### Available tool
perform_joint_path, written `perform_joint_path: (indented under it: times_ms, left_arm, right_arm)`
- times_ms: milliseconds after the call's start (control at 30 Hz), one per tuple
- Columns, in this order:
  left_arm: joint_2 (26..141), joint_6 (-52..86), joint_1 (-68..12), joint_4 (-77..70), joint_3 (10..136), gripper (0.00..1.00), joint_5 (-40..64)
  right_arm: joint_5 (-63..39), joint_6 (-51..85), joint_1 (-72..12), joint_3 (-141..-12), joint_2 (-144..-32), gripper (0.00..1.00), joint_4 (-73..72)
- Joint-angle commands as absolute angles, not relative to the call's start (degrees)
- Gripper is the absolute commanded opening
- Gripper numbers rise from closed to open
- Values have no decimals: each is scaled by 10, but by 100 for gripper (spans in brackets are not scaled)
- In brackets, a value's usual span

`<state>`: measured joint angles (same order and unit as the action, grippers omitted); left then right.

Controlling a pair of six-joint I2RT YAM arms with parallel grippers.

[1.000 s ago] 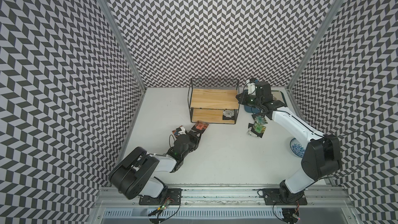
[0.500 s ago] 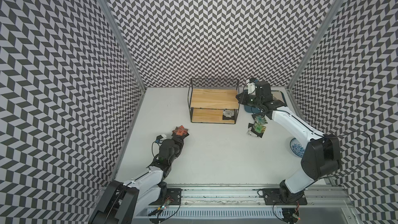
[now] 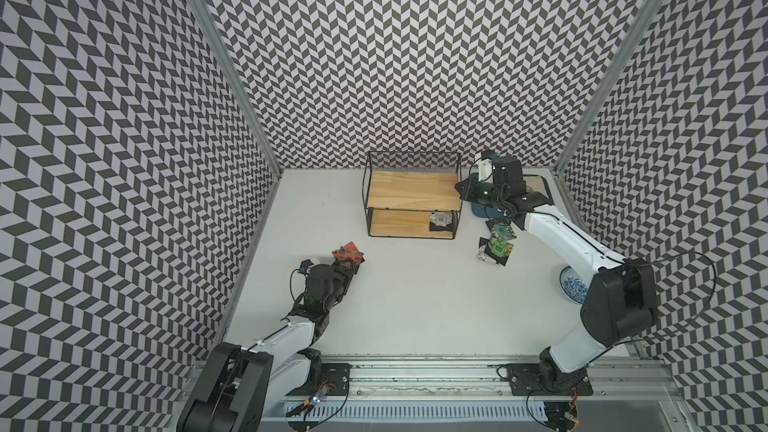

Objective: Remove the tea bags from the shelf
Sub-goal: Place the tea bag at the center of the board, then pick up the tea bag from the shelf.

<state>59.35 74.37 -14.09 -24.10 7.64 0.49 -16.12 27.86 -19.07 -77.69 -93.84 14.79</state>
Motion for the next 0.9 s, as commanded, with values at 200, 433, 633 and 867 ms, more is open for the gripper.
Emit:
perform_joint_path:
  times_ms: [200,433,633,867]
  left_arm:
    - [479,782,-257,-26,165,51,-64]
    - [535,817,-310,-174,161,46,-21]
    - [775,878,-397,-435,211,44,-20]
    - [1038,944,-439,-640,333,45,-39]
  right_arm:
    - [-153,270,-198,-772,-982,0,196]
    - [-154,268,-198,-766,-979,0,195]
    - [-157,270,-198,-764,-981,0,192]
    - [-155,268,-198,-772,-979,0,201]
